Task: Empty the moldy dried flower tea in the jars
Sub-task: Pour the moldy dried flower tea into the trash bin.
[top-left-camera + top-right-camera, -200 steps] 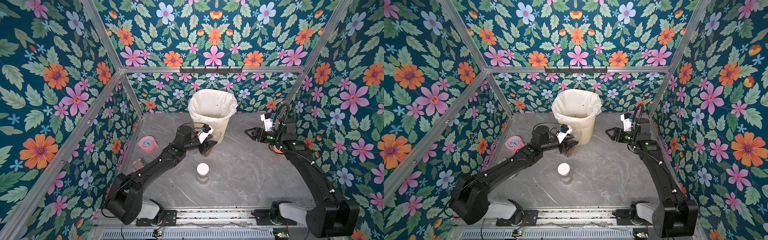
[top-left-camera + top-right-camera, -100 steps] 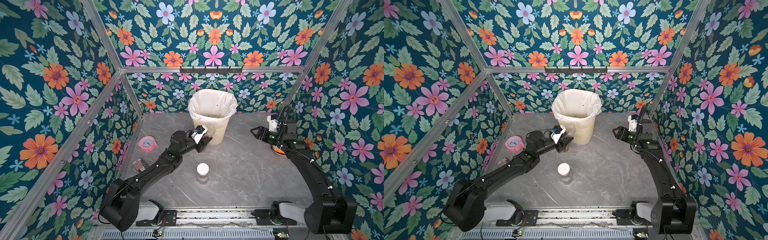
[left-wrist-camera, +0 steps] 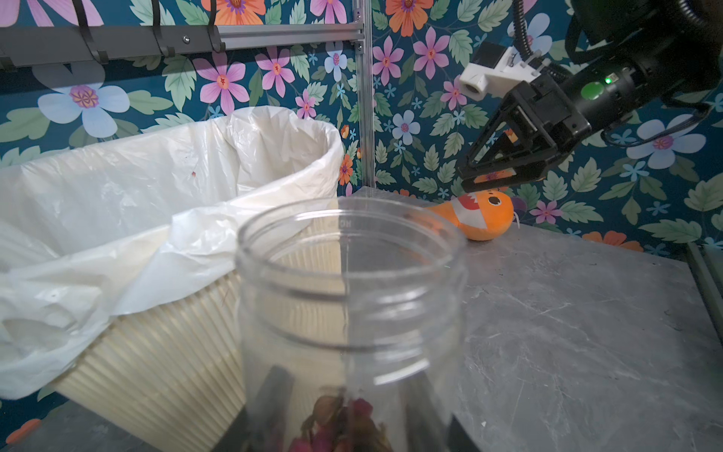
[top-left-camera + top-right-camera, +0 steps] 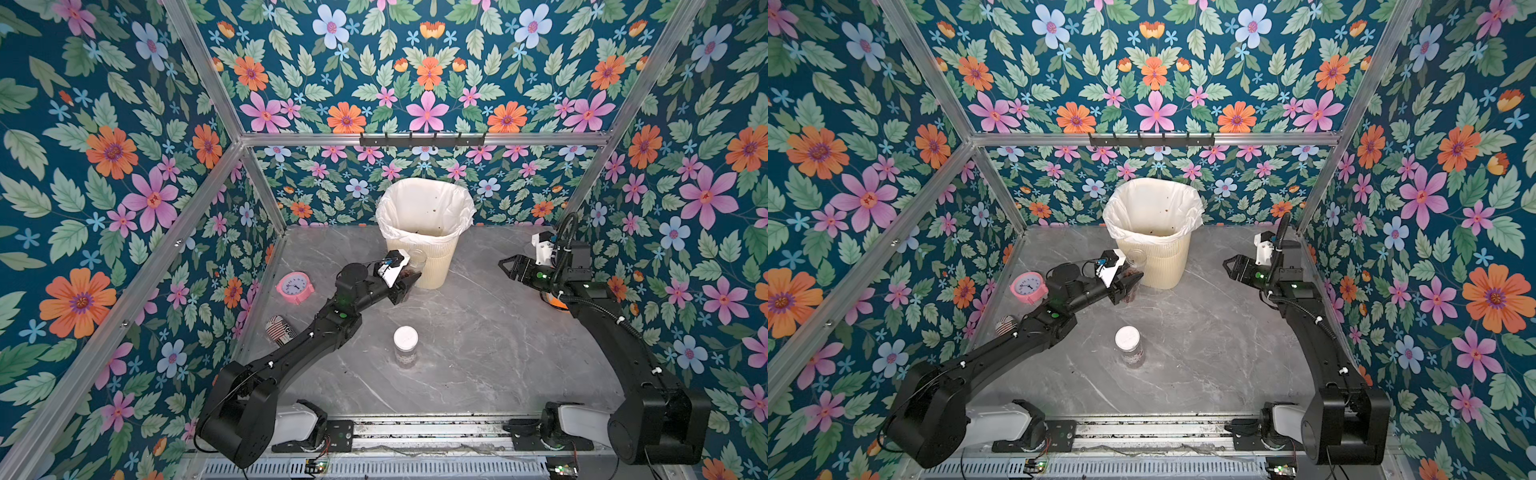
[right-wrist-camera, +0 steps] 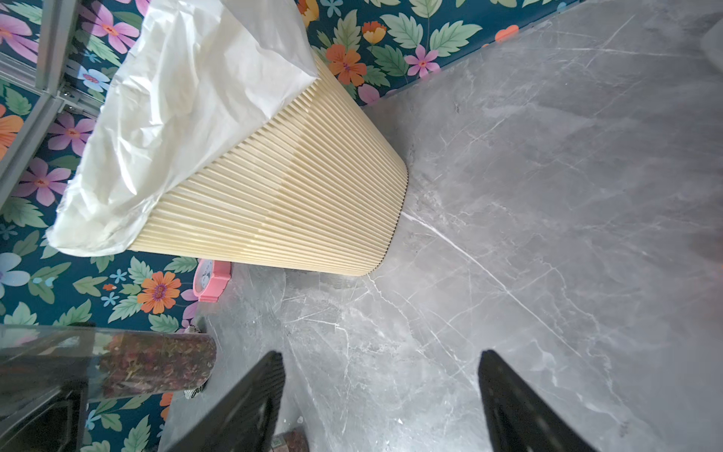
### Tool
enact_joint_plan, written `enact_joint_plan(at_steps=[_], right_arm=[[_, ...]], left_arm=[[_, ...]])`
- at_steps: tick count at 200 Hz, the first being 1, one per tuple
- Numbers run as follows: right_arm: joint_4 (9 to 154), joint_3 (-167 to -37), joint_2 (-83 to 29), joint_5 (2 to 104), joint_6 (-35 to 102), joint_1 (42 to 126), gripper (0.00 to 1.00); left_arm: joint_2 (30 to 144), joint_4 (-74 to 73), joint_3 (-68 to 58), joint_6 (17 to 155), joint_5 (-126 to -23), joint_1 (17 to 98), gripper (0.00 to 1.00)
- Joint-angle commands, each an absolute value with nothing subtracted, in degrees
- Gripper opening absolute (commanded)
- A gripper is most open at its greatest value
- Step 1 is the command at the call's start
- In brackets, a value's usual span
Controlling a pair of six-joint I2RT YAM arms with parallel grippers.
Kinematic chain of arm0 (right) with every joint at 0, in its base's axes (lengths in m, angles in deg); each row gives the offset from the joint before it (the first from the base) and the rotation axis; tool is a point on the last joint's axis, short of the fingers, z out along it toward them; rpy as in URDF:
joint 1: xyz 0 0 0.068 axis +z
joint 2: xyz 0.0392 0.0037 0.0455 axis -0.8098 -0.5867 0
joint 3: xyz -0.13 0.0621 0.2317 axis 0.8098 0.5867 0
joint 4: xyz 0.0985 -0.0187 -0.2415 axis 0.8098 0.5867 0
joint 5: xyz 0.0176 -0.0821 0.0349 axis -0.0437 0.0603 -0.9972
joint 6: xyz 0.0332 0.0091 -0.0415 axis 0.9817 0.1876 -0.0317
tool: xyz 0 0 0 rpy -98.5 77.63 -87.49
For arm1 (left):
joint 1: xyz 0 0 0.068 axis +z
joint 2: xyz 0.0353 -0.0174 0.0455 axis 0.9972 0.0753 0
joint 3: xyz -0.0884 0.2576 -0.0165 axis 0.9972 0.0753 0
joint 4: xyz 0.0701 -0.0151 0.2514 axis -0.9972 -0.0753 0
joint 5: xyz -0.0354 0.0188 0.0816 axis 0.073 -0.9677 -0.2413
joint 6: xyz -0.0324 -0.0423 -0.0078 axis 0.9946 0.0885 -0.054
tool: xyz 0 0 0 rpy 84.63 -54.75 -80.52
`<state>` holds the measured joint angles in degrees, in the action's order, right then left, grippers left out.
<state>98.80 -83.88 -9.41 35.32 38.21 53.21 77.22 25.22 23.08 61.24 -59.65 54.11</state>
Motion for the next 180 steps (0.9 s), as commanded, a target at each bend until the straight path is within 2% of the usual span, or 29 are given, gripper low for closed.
enact_joint_plan(at_steps=[1, 40, 88, 140, 180], right_arm=[[95.38, -83.52, -7.85, 32.48, 37.16, 53.21, 0.80], [96.29, -85.11, -7.19, 31.55, 36.59, 53.25, 0.82], [96.67, -88.05, -8.47, 27.84, 37.70, 53.22, 0.82], [96.11, -89.58, -9.50, 21.44, 35.85, 53.41, 0.82], [92.82, -89.04, -7.20, 17.48, 29.56, 58.82, 0.86]], left_arm=[[75.64, 23.65, 20.50, 61.78, -59.83, 54.21, 0.47], [75.47, 8.56, 11.05, 56.68, -67.37, 54.13, 0.46], [84.99, -8.06, -6.75, 50.41, -78.67, 54.13, 0.46], [88.40, -7.61, -14.68, 55.39, -72.33, 54.08, 0.46], [88.90, -4.47, -17.45, 63.54, -67.97, 51.01, 0.47]])
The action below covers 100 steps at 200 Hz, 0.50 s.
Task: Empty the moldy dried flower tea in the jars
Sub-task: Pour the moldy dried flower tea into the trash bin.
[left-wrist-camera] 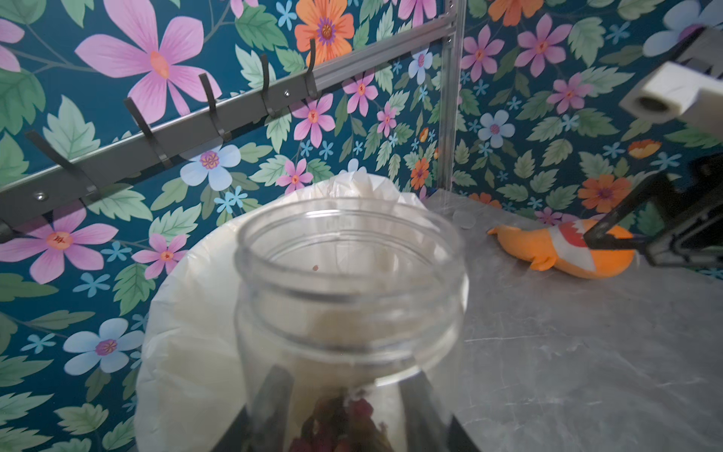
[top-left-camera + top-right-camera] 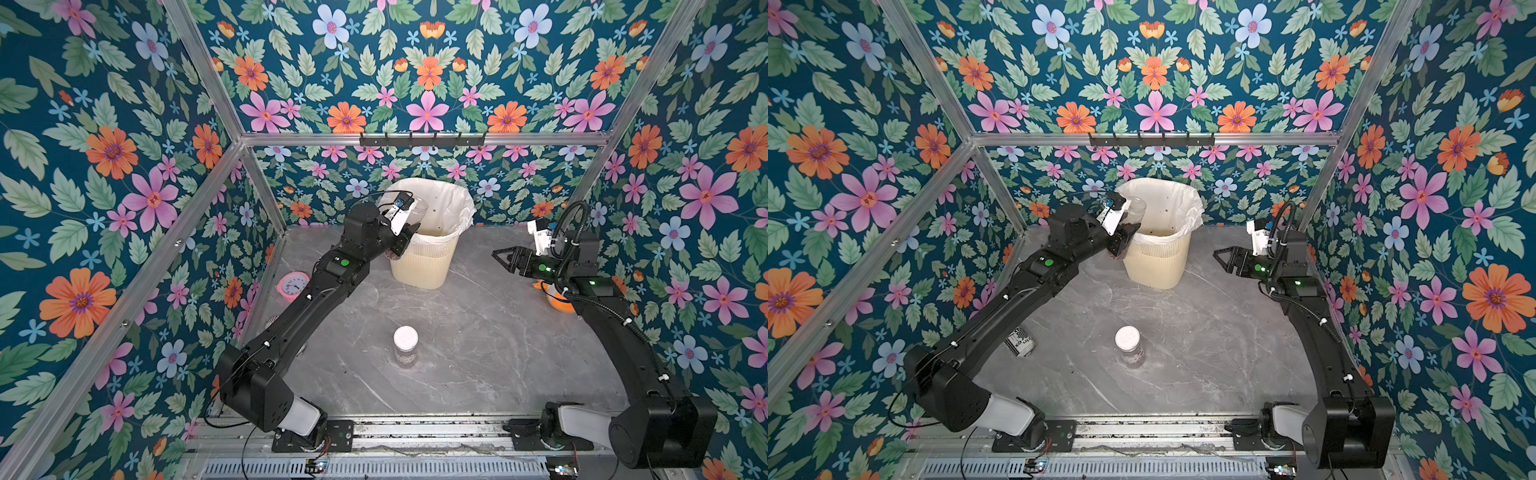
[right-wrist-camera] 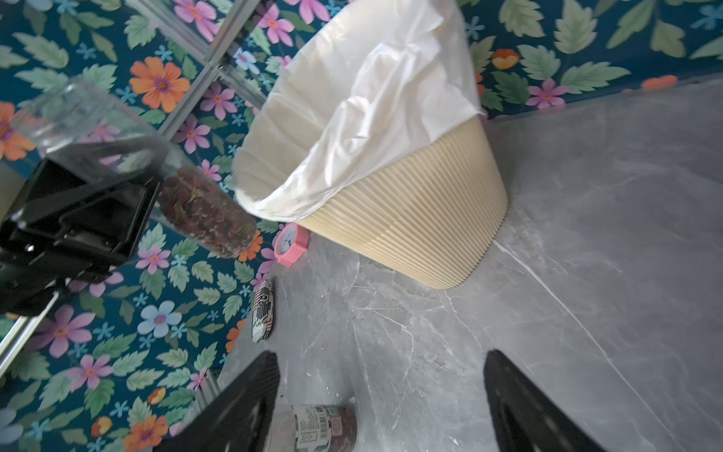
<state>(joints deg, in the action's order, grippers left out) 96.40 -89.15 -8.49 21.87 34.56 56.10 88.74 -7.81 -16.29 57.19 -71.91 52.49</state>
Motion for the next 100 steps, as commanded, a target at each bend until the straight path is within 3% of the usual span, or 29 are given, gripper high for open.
enact_joint_plan(at_steps=[1, 63, 100], right_arm=[[92.67, -89.01, -7.16, 17.34, 29.47, 59.00, 0.86], [66.22, -80.68, -3.96, 9.64, 43.65, 62.42, 0.92], [66.71, -81.06, -3.54, 13.46, 39.22, 67.90, 0.94]], left_arm=[[88.91, -4.31, -17.51, 63.82, -67.81, 50.94, 0.47], [89.56, 6.98, -18.15, 81.90, -66.68, 47.57, 0.47], [90.83, 11.38, -19.02, 89.34, -67.35, 45.67, 0.47]])
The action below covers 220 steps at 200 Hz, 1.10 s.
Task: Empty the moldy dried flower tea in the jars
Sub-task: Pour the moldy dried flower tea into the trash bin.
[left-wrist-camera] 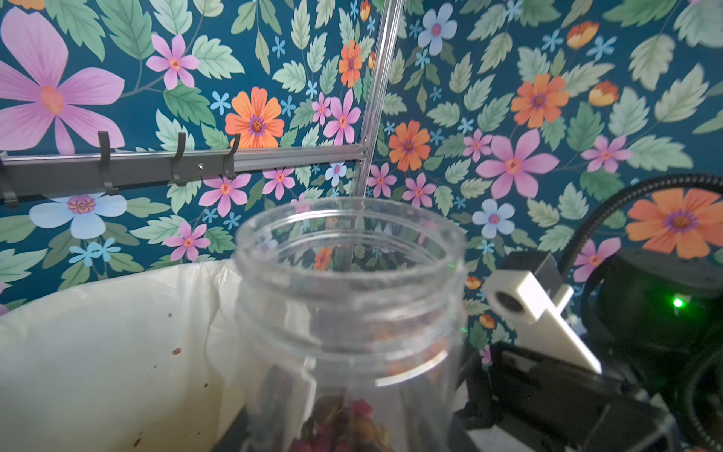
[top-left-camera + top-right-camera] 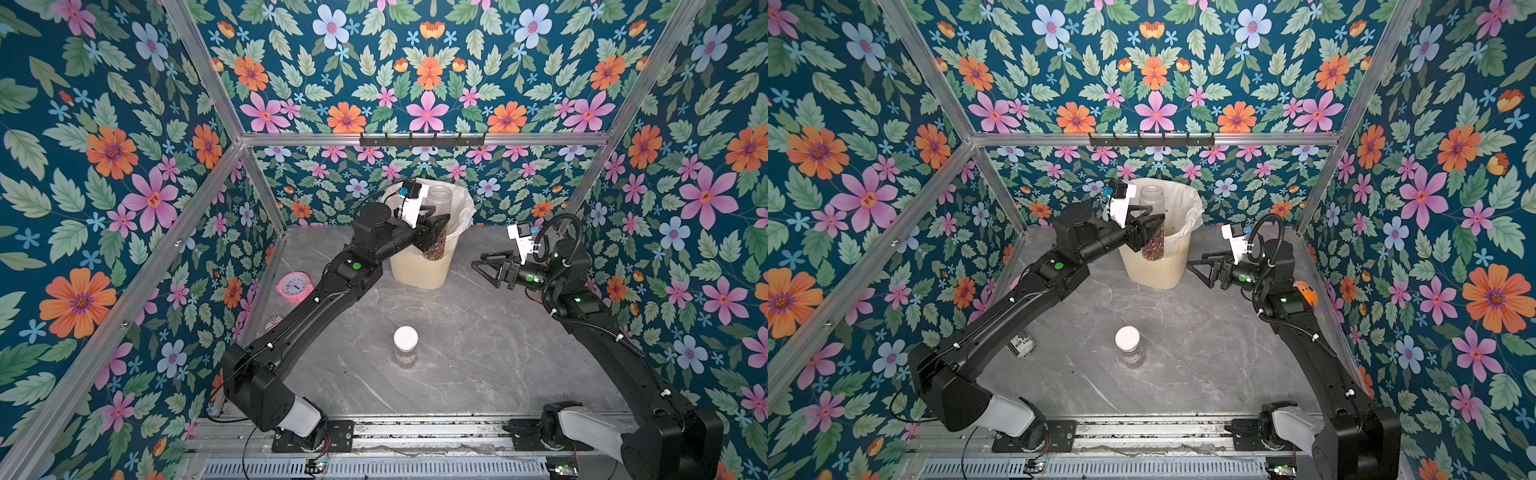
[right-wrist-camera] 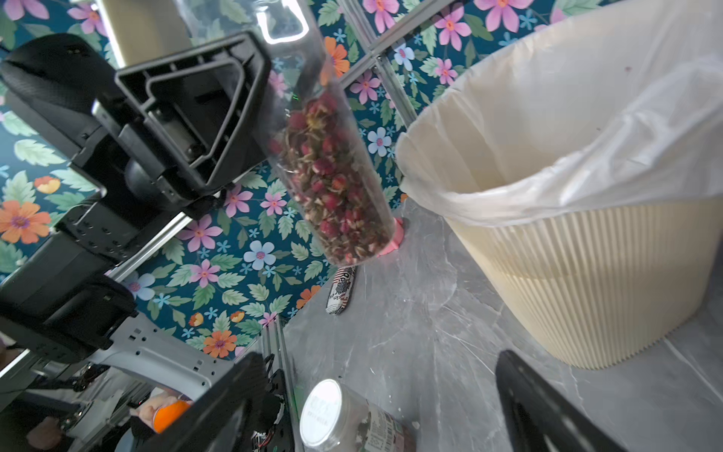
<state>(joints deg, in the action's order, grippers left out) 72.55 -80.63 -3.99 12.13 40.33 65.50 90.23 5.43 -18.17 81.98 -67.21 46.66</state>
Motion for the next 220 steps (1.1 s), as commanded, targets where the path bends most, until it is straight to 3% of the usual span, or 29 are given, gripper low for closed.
enact_joint_plan(at_steps=[1, 64, 124, 185, 220], right_arm=[[66.65, -81.06, -3.57, 13.69, 39.13, 68.02, 0.94], [66.07, -82.43, -5.66, 21.48, 32.12, 70.43, 0.97], [57.68, -84.72, -10.07, 16.18, 35.00, 70.43, 0.94], [49.33, -86.43, -13.15, 12.57, 39.50, 70.43, 0.84], [46.90, -86.51, -13.74, 12.02, 41.50, 70.43, 0.72]], left_arm=[[90.89, 11.53, -19.12, 89.52, -67.45, 45.59, 0.47], [91.77, 17.74, -18.17, 98.42, -68.53, 43.92, 0.47], [92.94, 19.35, -18.79, 100.92, -67.19, 43.77, 0.47], [94.26, 21.58, -19.48, 103.05, -66.44, 43.77, 0.48], [94.97, 23.82, -19.23, 105.17, -66.32, 43.90, 0.48]])
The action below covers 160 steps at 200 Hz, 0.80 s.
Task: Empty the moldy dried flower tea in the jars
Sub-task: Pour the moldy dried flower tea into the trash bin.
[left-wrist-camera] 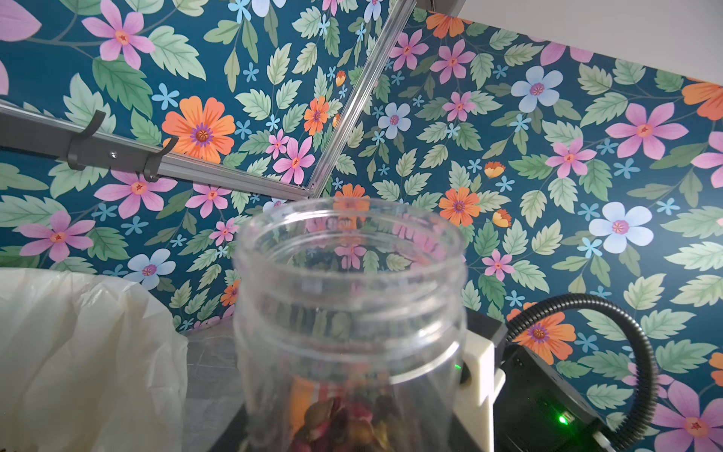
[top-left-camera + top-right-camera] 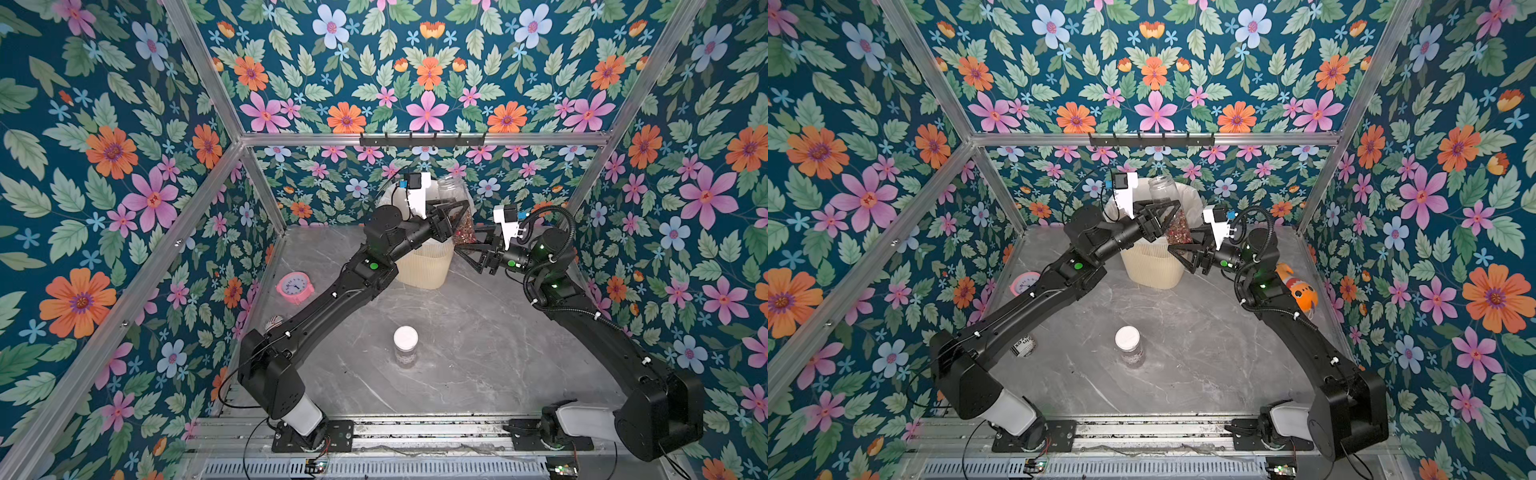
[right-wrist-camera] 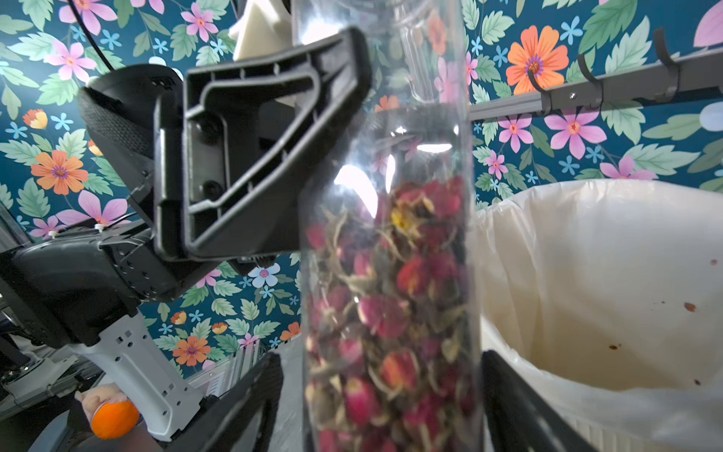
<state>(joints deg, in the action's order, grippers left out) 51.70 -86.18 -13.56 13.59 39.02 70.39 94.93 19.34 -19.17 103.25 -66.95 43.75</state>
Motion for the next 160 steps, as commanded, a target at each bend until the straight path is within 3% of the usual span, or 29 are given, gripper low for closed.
enact_joint_plan(at_steps=[1, 16, 38, 74, 101, 160], right_arm=[[46.90, -86.55, -13.72, 12.06, 41.51, 70.43, 0.72], [47.17, -86.77, -13.70, 12.01, 41.77, 70.41, 0.64], [47.90, -87.03, -13.85, 12.23, 41.76, 70.40, 0.62], [50.66, -88.49, -13.88, 12.27, 41.76, 70.43, 0.48], [54.61, -89.95, -13.87, 12.89, 41.04, 70.08, 0.47], [60.59, -94.08, -15.42, 13.15, 42.88, 68.25, 0.38]], left_arm=[[94.98, 23.86, -19.23, 105.21, -66.37, 43.88, 0.48], [94.68, 25.35, -18.55, 106.50, -66.55, 44.24, 0.47], [94.86, 28.23, -17.84, 109.26, -65.59, 45.08, 0.48], [95.37, 28.81, -17.92, 109.81, -64.50, 45.30, 0.48], [95.51, 28.99, -17.94, 109.81, -63.84, 45.65, 0.51], [95.96, 29.84, -18.50, 111.43, -61.15, 48.01, 0.74]])
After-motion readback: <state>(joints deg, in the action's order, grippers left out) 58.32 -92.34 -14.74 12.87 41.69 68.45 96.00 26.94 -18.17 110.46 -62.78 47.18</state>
